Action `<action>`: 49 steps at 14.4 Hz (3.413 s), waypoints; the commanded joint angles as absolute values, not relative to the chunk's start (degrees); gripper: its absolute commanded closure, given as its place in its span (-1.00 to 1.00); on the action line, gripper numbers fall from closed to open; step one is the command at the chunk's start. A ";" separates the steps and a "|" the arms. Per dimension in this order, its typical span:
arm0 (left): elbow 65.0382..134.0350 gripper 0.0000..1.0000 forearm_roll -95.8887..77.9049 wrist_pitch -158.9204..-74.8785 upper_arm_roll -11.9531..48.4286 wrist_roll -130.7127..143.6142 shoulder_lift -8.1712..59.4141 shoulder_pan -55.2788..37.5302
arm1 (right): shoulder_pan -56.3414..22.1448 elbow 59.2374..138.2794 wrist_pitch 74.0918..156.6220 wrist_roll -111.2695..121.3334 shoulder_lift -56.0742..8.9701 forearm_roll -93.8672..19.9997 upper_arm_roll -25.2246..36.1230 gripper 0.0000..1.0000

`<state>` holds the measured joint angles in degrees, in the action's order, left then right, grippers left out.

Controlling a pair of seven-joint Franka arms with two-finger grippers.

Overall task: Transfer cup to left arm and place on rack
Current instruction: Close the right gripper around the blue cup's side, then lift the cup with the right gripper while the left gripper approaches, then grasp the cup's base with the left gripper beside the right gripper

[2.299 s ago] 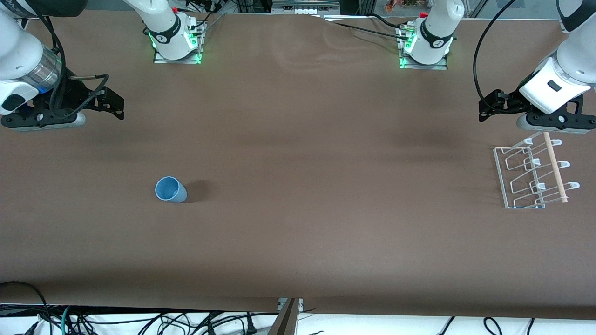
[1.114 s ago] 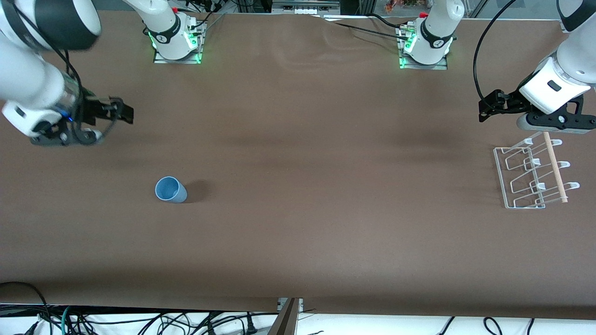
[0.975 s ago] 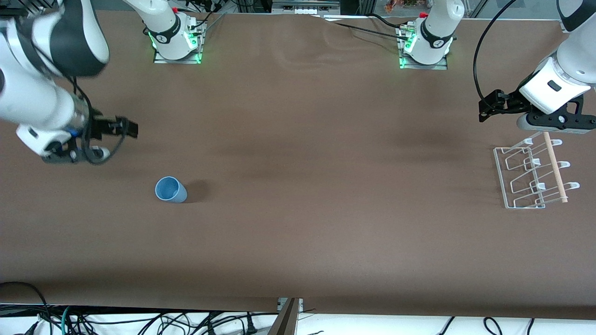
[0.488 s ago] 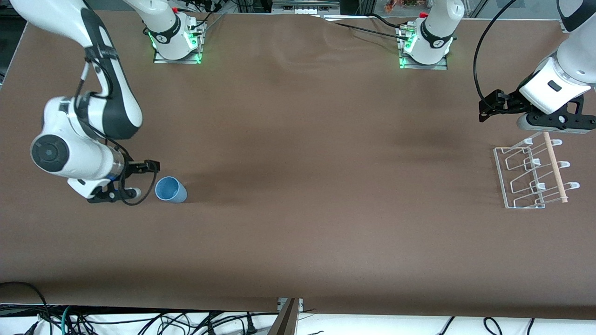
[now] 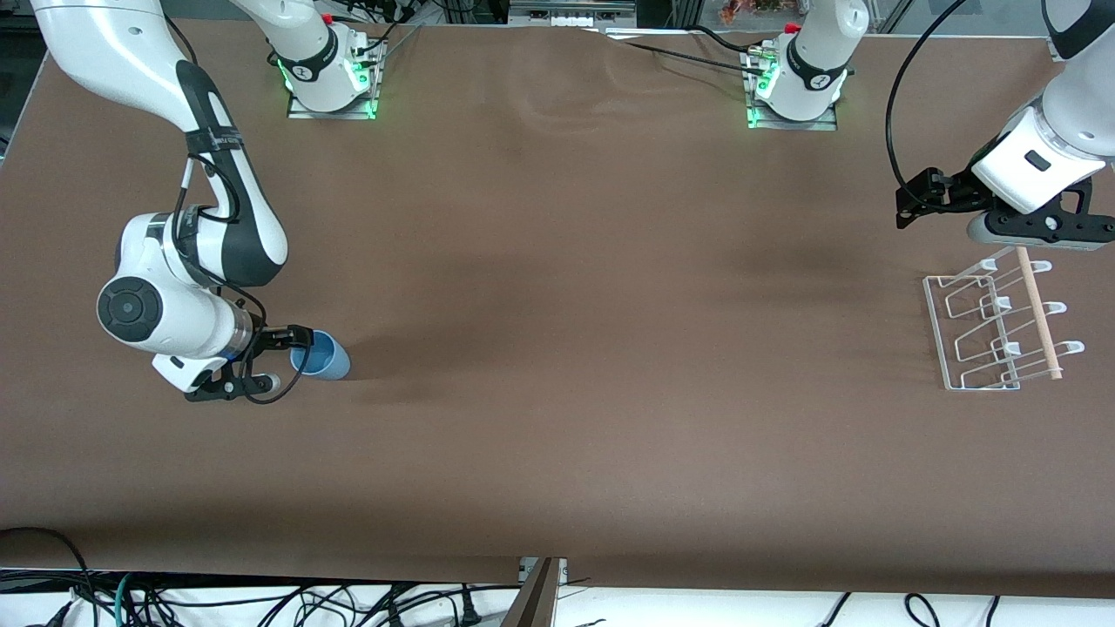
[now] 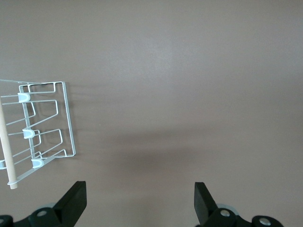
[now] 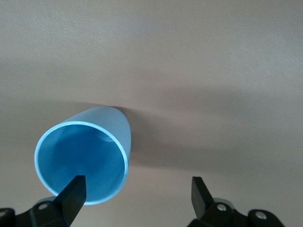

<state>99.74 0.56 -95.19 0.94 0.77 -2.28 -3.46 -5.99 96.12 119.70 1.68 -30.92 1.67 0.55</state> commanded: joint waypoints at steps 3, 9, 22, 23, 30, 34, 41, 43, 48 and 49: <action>98.09 -1.00 0.00 -93.87 0.97 0.79 -1.58 -3.34 | -6.15 94.48 124.88 1.58 -36.38 1.76 0.26 -0.27; 98.09 -1.00 0.00 -93.87 0.97 0.79 -1.49 -3.34 | -9.31 94.31 125.42 -6.41 -37.97 0.00 0.09 1.00; 98.00 -1.00 -6.77 -88.24 1.58 0.35 -0.79 -3.78 | -17.49 72.43 106.35 -47.52 -37.53 -24.65 -7.28 1.00; 98.00 -1.00 -7.46 -88.07 2.45 0.35 -0.70 -4.48 | -17.49 71.29 106.35 -48.94 -37.53 -29.40 -8.86 1.00; 91.77 -1.00 -19.33 -88.07 3.96 -9.02 7.11 -7.12 | -20.30 63.98 114.59 -67.13 -37.62 -34.45 -17.38 1.00; 88.68 -1.00 -33.98 -89.46 3.78 -24.57 11.59 -6.33 | -20.39 63.90 118.74 -72.93 -37.62 -34.45 -23.10 1.00; 88.68 -1.00 -42.34 -98.87 4.75 -53.65 14.93 -10.19 | -20.30 63.28 121.11 -77.43 -37.53 -34.45 -28.12 1.00; 88.77 -1.00 -45.87 -99.67 4.83 -57.91 15.47 -11.59 | -20.48 63.37 121.29 -77.52 -37.53 -34.45 -28.47 1.00; 88.68 -1.00 -47.99 -101.15 5.10 -59.50 15.29 -14.33 | -21.18 63.37 123.13 -77.35 -37.79 -34.37 -29.18 1.00; 88.68 -1.00 -48.08 -101.25 5.10 -60.55 15.38 -14.33 | -21.79 63.37 124.00 -77.34 -37.79 -34.37 -29.09 1.00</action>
<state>89.67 -46.68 -100.61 5.48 -57.84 14.93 -13.99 -20.95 64.56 122.49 -76.86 -36.99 -33.56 -28.47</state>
